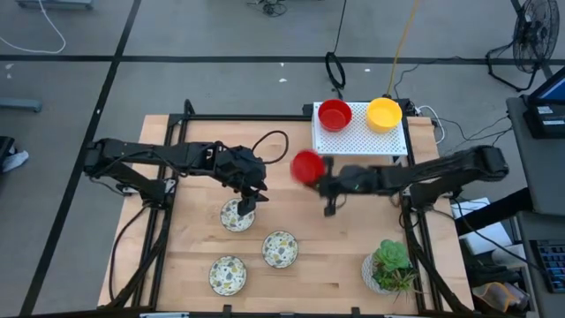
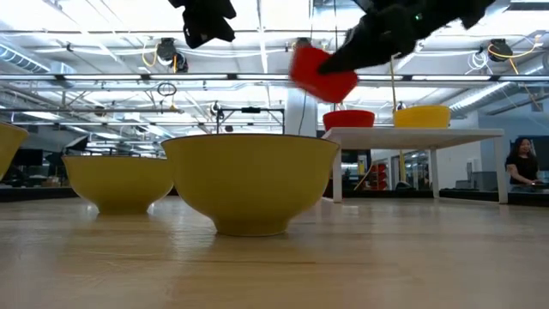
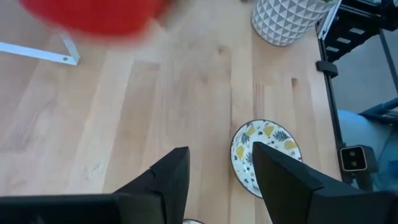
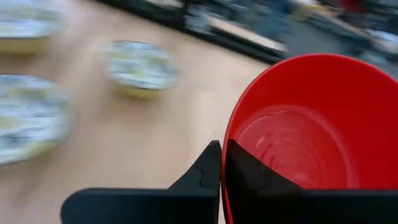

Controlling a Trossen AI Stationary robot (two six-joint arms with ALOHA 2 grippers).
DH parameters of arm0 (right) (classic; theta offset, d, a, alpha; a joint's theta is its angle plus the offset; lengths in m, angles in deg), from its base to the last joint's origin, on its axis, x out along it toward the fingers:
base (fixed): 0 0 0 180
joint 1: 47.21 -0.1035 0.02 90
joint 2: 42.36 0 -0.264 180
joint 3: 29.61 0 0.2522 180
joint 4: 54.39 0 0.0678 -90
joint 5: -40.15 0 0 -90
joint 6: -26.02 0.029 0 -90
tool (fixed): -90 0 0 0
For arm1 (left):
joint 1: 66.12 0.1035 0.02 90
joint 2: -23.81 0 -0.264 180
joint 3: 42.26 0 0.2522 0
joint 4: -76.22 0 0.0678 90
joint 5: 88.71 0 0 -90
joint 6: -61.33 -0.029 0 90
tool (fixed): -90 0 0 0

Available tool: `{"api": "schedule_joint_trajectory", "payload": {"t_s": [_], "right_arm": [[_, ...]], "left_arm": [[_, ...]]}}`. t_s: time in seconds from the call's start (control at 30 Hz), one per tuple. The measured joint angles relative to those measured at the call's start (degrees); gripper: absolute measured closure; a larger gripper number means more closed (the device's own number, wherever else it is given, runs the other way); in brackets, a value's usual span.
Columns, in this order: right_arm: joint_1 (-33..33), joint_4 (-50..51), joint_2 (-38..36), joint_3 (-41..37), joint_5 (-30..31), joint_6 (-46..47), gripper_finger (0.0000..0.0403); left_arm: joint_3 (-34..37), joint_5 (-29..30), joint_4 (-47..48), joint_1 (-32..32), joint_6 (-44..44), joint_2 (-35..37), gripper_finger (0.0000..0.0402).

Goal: Pick & Place Mini bowls
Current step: Stack the red bowl on top of the red bowl on the shelf

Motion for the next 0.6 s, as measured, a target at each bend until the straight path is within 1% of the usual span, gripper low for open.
{"api": "schedule_joint_trajectory", "payload": {"t_s": [0.07,0.17,0.33,0.47,0.5,0.6], "right_arm": [[2.66,4.0,-3.41,1.4,4.96,0.4,0.0402],[7.88,10.48,-6.86,4.27,8.13,0.58,0.0402],[18.21,20.08,-7.01,11.28,7.82,2.57,0.0402],[25.59,23.58,-4.95,15.29,7.47,2.62,0.0402],[27.41,23.02,-4.27,15.99,6.11,3.05,0.0402],[32.12,23.37,-2.39,16.4,-0.9,5.94,0.0402]], "left_arm": [[0.0,0.05,-0.04,0.02,-0.98,0.0,0.0222],[0.02,0.1,-0.23,0.22,-2.43,0.0,0.0222],[0.02,1.56,-0.24,0.79,-3.82,0.0,0.0222],[0.02,1.59,-0.19,1.45,-3.95,0.0,0.0222],[0.02,1.57,-0.19,1.65,-3.95,0.0,0.0222],[0.02,1.56,-0.07,2.14,-4.22,0.0,0.0222]]}}
